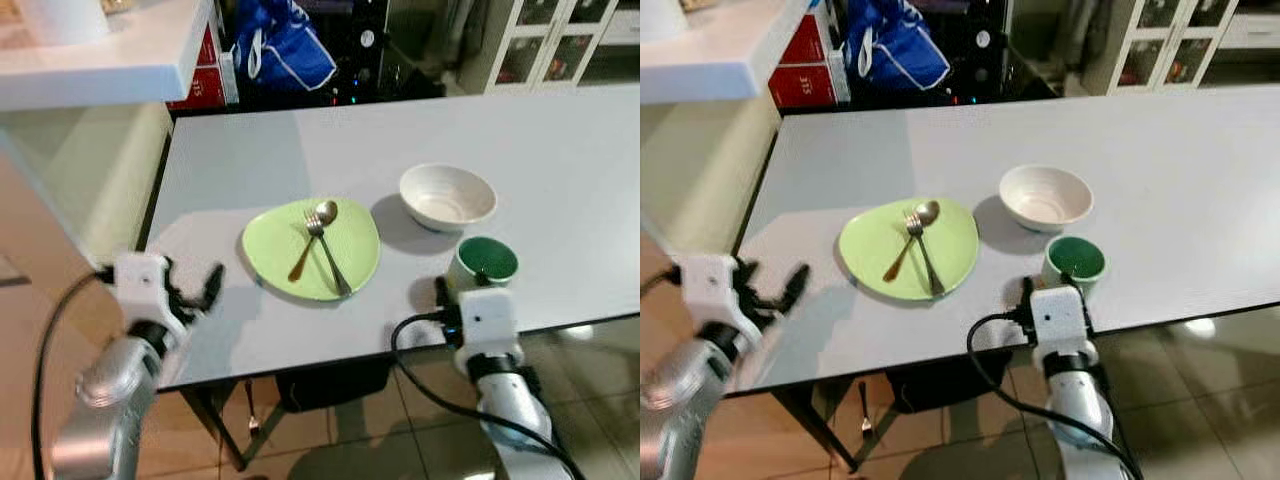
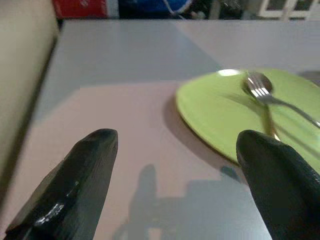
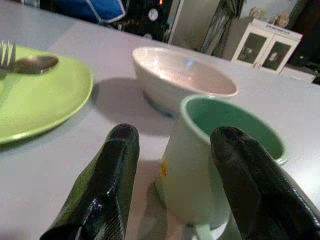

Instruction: Setting the table

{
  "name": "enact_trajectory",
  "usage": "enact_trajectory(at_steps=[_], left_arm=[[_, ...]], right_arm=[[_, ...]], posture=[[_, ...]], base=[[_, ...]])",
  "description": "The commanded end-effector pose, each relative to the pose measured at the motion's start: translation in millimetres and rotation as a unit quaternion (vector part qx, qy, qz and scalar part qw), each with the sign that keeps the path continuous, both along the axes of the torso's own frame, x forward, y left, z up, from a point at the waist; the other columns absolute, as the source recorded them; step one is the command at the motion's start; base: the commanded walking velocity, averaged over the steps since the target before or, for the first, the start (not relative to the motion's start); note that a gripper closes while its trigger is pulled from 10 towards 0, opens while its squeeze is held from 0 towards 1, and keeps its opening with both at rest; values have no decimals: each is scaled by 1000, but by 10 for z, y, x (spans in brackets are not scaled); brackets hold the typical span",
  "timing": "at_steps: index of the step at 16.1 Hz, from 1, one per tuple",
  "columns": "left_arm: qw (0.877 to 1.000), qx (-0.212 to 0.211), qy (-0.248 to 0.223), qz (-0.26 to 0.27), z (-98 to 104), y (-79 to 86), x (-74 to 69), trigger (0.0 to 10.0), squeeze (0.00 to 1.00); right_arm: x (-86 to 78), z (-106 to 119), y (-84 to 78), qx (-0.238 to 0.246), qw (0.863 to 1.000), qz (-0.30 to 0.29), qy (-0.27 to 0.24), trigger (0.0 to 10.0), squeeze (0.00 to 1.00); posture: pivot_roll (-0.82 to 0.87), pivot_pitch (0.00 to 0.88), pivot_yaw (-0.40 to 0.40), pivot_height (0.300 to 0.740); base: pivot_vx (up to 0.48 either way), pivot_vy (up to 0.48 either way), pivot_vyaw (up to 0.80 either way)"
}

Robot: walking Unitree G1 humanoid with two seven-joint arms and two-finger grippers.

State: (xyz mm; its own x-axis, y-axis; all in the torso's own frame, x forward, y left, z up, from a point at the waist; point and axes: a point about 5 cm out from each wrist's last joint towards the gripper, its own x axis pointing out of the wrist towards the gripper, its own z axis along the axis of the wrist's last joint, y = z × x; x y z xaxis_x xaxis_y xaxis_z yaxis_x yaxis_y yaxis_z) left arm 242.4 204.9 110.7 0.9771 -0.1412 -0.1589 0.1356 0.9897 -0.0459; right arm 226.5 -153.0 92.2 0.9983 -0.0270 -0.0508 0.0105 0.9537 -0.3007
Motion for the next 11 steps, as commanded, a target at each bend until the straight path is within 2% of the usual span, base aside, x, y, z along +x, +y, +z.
enact_trajectory(at_steps=[1, 4, 7, 11], left_arm=[[1000, 1, -11, -15, 16, -67, -3, 10000, 0], [1000, -17, -8, 3, -58, -212, 19, 10000, 0], [1000, -17, -12, 3, -60, -328, 61, 10000, 0], [999, -15, -19, 26, -55, -340, 148, 10000, 0]], right_arm=[[22, -17, -20, 1, 1000, -4, -1, 10000, 0], [164, -69, -100, 32, 999, -24, 24, 10000, 0], [239, -37, -171, 22, 999, -22, 18, 10000, 0], [291, -61, -173, 19, 999, -15, 23, 10000, 0]], posture=[[125, 0, 12, 740], [97, 0, -18, 740], [83, 0, -33, 740], [93, 0, -51, 740]], base=[[0, 0, 0], [0, 0, 0], [0, 0, 0], [0, 0, 0]])
